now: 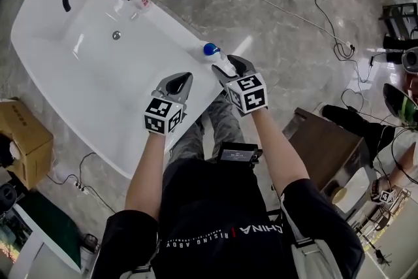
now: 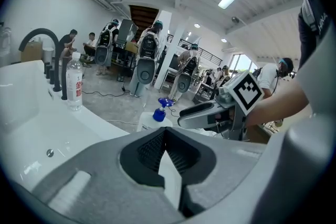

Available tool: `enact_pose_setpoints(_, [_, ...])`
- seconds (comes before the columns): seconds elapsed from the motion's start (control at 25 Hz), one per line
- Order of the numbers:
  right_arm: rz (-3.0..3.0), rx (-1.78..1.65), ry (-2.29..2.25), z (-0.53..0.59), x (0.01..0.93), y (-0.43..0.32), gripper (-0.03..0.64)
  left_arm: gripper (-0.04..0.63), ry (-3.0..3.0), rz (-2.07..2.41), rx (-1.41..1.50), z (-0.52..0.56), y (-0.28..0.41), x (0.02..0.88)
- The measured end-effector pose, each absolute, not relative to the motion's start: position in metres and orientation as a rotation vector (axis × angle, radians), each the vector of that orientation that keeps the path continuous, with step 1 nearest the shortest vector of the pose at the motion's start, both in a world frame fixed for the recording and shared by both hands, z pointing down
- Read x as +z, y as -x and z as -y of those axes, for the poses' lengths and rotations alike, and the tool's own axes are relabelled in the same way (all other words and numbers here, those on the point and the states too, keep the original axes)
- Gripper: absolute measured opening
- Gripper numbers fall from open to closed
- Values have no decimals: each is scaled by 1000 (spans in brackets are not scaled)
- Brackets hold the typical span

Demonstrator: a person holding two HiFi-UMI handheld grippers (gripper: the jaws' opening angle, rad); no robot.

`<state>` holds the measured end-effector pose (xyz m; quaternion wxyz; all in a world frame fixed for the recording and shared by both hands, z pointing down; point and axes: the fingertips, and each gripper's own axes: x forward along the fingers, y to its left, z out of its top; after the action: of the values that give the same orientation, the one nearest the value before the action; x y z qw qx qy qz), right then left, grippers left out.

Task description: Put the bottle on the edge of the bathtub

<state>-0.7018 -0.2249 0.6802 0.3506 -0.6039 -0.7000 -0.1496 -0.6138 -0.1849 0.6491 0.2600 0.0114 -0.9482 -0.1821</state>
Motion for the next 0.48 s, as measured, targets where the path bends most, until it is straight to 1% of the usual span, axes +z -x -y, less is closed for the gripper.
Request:
enact_pose_setpoints(0.12, [1832,-312,1526,241,656,695,151,9,-55,2585,-481,193,609,631])
enact_pose_setpoints(0.2, [1859,-308,1503,254,640,693,62,9,-70,2595,-476,200,606,619])
enact_pose_setpoints(0.24, [1875,-314,1493,260,633,693,29,9,-80,2602,-474,203,605,614])
enact_pose_setpoints(0.32, [1893,-318,1482,271,619,691,12,9,-103,2611,-468,210,602,604])
enact_pose_setpoints(0.48, [1882,-316,1507,284,594,675,11,9,-144,2624,-450,220,594,588])
